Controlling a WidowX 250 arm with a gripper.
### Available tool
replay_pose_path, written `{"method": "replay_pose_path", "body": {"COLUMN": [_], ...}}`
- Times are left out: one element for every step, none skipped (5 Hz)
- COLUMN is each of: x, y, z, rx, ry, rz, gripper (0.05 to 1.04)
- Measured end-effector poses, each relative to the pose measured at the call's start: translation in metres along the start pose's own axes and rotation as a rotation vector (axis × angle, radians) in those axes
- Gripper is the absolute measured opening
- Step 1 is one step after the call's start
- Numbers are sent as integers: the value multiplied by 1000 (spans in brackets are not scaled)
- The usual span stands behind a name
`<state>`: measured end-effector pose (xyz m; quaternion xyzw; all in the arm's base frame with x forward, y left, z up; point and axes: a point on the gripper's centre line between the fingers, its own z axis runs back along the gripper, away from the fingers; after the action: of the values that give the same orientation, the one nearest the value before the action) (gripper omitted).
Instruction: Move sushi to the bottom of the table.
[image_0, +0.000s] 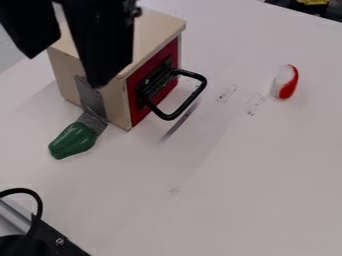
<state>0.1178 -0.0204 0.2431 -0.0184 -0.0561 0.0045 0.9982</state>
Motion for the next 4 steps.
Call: {"method": "replay_pose_path", "body": {"x": [-1,37,87,135], "y": [0,-8,-17,-22], "z": [-3,-17,-42,-73], "rx": [1,-11,-24,-13], "ry": [9,12,6,5], "rz": [-3,-31,-39,-31], "gripper": [997,998,997,997]}}
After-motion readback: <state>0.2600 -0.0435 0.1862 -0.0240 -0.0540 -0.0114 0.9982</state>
